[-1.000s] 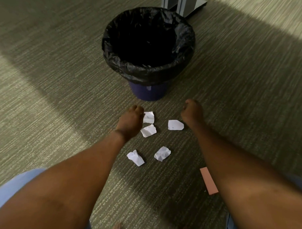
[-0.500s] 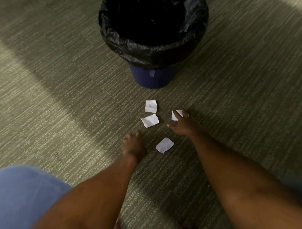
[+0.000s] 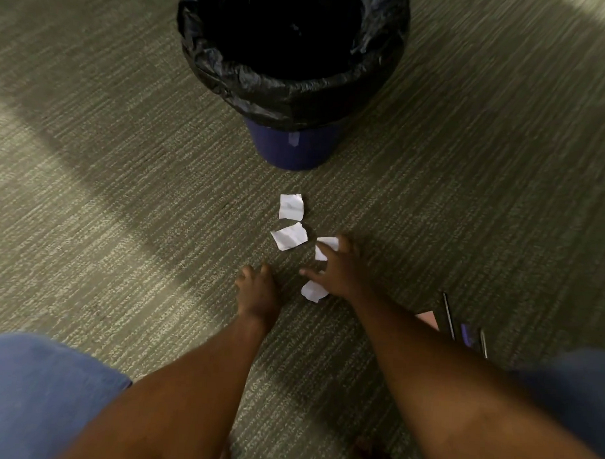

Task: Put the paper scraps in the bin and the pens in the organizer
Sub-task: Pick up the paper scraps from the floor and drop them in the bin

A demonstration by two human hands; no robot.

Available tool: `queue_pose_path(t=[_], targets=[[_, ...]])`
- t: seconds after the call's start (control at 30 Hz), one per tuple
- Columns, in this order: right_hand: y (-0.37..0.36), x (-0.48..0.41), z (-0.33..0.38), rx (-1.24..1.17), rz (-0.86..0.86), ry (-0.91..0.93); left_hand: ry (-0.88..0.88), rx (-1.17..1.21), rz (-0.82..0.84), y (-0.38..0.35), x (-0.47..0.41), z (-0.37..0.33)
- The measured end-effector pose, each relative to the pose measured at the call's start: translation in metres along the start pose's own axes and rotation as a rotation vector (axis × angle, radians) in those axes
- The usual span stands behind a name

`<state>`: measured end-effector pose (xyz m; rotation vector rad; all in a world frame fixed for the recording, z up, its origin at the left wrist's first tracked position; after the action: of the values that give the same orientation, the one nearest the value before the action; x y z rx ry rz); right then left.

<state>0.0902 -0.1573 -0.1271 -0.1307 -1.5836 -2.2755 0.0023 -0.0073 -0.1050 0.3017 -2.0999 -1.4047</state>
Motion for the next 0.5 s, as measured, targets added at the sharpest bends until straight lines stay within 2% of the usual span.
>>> queue_pose_path(t=[0.13,0.33,0.5], targets=[[-0.003,0.02,0.004,0.011,-0.055,0.048,-0.003,0.006,-0.014,0.001,-0.001,-0.004],[-0.008,0.033,0.007,-0.119,-0.084,-0.038,-0.027,-0.002,-0.006,-0.001,-0.004,-0.006],[-0.009,0.034,0.006,-0.122,-0.098,-0.039,-0.066,-0.03,-0.011,-0.001,-0.006,-0.008]])
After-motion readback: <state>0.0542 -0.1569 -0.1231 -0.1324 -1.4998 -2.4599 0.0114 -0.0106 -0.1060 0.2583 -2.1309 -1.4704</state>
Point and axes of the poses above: each hand's wrist, its own x-axis away from the middle knuckle, its own y-axis out of the back of the hand, z = x × y, the point moved 3 cm from there along -x, towards the middle knuckle, and after that the axes turned 14 degrees about -z, right-handed, at the moved point
